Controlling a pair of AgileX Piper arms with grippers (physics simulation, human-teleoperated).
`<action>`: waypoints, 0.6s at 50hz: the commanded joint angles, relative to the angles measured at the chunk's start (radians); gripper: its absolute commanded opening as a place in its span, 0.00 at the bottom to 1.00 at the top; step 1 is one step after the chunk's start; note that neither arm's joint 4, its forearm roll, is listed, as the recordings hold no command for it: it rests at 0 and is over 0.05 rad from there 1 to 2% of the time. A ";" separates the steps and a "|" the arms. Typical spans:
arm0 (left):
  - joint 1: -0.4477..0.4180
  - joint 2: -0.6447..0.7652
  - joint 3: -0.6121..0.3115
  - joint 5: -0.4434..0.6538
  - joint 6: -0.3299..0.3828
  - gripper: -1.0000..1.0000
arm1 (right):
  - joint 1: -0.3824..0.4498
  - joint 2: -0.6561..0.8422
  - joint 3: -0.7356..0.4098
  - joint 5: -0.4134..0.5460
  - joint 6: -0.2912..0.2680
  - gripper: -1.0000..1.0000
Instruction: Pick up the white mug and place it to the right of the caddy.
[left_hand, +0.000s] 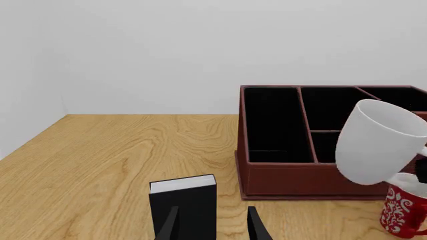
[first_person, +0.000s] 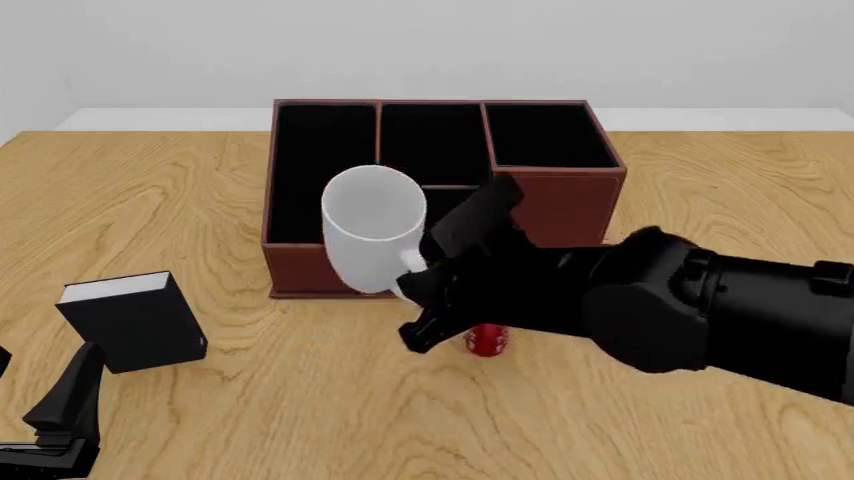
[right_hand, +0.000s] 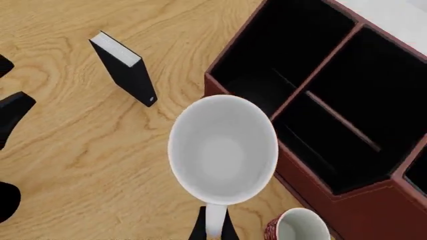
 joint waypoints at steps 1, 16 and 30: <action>0.000 0.000 0.000 0.000 0.000 1.00 | -0.046 -0.123 0.009 0.045 -0.012 0.00; 0.000 0.000 0.000 0.000 0.000 1.00 | -0.139 -0.278 0.015 0.107 -0.044 0.00; 0.000 0.000 0.000 0.000 0.000 1.00 | -0.224 -0.377 0.019 0.168 -0.045 0.00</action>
